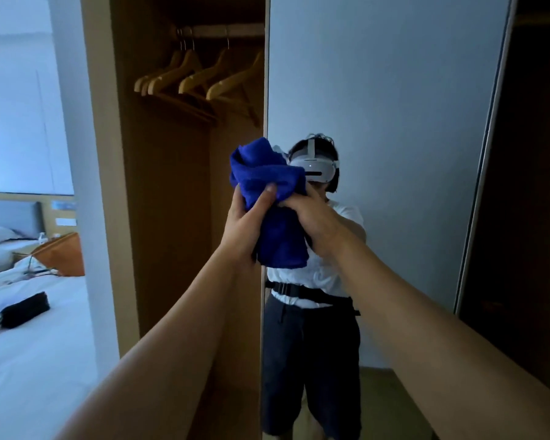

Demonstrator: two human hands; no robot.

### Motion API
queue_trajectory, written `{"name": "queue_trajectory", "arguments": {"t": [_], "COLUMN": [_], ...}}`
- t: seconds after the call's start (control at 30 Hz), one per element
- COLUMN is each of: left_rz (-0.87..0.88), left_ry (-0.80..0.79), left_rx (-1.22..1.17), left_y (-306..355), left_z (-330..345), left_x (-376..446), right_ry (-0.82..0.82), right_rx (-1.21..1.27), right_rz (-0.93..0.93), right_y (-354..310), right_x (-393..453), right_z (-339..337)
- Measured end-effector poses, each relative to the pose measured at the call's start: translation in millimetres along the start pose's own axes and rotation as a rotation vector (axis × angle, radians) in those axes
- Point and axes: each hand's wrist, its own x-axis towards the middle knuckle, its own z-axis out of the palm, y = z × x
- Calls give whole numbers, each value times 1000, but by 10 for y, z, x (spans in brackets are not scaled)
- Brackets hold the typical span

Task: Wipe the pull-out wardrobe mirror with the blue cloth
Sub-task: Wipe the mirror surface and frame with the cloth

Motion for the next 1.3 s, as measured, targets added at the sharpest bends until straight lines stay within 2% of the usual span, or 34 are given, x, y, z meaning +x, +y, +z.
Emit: {"name": "queue_trajectory", "arguments": {"t": [0.1,0.13,0.17,0.2,0.3,0.37,0.43,0.53,0.63,0.67,0.73,0.8,0.87,0.9,0.97,1.07,1.13,1.23,1.3], "left_rz": [-70,-102,-129,-150,-195,-223,-253,-287,-273,-271,-266,-269,-252,-222,-146,-116,-148,-174,-201], "left_ry": [200,270,332,379,428,423,423,402,375,376,360,318,228,181,135,145,174,179,163], "left_rx": [-23,-78,-138,-184,-195,-165,-149,-135,-74,-61,-76,-88,-28,25,120,256,274,256,256], "left_y": [-51,-78,-101,-130,-221,-283,-316,-287,-222,-195,-133,-83,-89,-115,-196,-322,-383,-424,-436], "left_z": [-52,-87,-138,-192,-360,-421,-415,-342,-259,-233,-191,-159,-117,-90,-49,-59,-100,-157,-199], "left_x": [-37,-41,-39,-42,-63,-61,-35,72,233,285,387,483,552,568,583,660,714,757,752], "right_ry": [-181,-132,24,262,1072,1349,1453,1483,1352,1299,1236,1201,1025,1044,1192,1091,1079,1332,1314], "right_rx": [45,13,-66,-179,-562,-658,-728,-843,-793,-691,-326,-110,-146,-141,104,252,265,161,165], "right_rz": [77,49,-1,-56,-134,-56,-8,128,339,389,474,547,515,496,427,524,446,381,332], "right_y": [-39,-56,-67,-58,34,112,165,216,255,256,191,177,146,202,283,217,231,433,501], "right_x": [-165,-210,-232,-255,-418,-585,-743,-919,-994,-1003,-963,-884,-841,-699,-551,-446,-484,-625,-665], "right_z": [-75,-109,-159,-243,-657,-1003,-1295,-1652,-1933,-1993,-2088,-2159,-2122,-2065,-2041,-1935,-1967,-2240,-2283]}}
